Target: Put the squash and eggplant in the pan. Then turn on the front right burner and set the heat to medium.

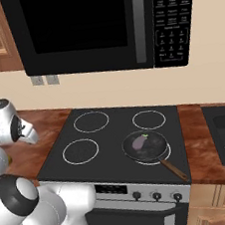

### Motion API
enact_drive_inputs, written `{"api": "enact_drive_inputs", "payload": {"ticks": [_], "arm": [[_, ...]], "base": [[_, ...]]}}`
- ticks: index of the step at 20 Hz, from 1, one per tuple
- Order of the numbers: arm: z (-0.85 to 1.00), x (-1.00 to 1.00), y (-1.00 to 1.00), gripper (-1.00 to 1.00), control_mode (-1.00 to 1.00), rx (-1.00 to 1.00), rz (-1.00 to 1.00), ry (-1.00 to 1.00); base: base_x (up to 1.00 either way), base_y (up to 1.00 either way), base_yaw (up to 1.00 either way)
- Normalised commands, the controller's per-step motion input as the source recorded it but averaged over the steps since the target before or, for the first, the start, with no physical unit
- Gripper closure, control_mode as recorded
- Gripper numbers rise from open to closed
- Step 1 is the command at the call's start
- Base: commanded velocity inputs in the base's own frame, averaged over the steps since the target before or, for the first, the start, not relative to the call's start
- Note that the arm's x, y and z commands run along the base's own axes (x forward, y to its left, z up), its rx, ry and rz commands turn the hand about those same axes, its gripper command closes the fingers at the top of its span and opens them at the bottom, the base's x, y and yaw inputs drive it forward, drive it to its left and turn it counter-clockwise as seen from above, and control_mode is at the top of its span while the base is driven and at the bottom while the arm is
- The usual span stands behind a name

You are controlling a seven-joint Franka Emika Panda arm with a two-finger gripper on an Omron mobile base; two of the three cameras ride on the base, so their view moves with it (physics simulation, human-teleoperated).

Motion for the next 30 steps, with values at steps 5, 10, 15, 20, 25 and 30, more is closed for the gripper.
{"api": "enact_drive_inputs", "payload": {"ticks": [5, 10, 15, 20, 25, 30], "arm": [[-0.22, 0.00, 0.09, -1.00, -1.00, 0.01, -0.06, 0.02], [-0.21, 0.00, 0.03, -1.00, -1.00, 0.09, -0.01, 0.03], [-0.15, 0.00, 0.04, -1.00, -1.00, 0.10, 0.00, 0.03], [-0.14, 0.00, 0.12, -1.00, -1.00, 0.05, 0.00, 0.01], [-0.07, 0.00, 0.26, -1.00, -1.00, 0.00, 0.00, 0.04], [0.00, 0.00, 0.31, -1.00, -1.00, 0.00, 0.00, 0.10]], "base": [[0.00, 0.00, 0.00], [0.00, 0.00, 0.00], [0.00, 0.00, 0.00], [0.00, 0.00, 0.00], [0.00, 0.00, 0.00], [0.00, 0.00, 0.00]]}}
